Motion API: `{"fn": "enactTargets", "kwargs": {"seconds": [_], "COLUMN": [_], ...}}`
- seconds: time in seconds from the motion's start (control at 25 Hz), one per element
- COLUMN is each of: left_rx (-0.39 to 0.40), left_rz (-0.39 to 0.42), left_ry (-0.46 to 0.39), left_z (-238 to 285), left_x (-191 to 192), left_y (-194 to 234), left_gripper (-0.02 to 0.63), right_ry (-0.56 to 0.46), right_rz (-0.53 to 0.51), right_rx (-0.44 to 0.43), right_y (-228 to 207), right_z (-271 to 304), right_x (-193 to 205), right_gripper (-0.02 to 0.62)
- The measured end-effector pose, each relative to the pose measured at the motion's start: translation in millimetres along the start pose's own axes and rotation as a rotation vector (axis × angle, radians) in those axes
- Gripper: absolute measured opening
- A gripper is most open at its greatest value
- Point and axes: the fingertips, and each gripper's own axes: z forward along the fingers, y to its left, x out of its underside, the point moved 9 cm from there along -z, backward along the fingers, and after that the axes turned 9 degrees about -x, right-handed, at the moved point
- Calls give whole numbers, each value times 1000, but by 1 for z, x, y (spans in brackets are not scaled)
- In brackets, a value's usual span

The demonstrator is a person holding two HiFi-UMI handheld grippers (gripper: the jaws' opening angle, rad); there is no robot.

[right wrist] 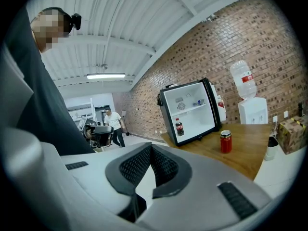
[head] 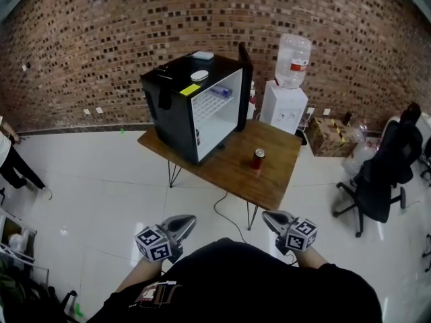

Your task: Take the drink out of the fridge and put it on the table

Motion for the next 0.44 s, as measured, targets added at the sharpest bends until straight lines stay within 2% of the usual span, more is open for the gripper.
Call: {"fn": "enactTargets", "kwargs": {"seconds": [0.44], "left_rx": [-5], "left_rz": [-5], "left_ry": [1], "left_z": [-3], "left_x": [6], "left_y": [2], "left_gripper": [3], "right_ry": [7], "right_rz": [-6], "right_rx": [-11], "right_y": [-1], "right_z": [2], "right_x": [4], "right_gripper": [11]}}
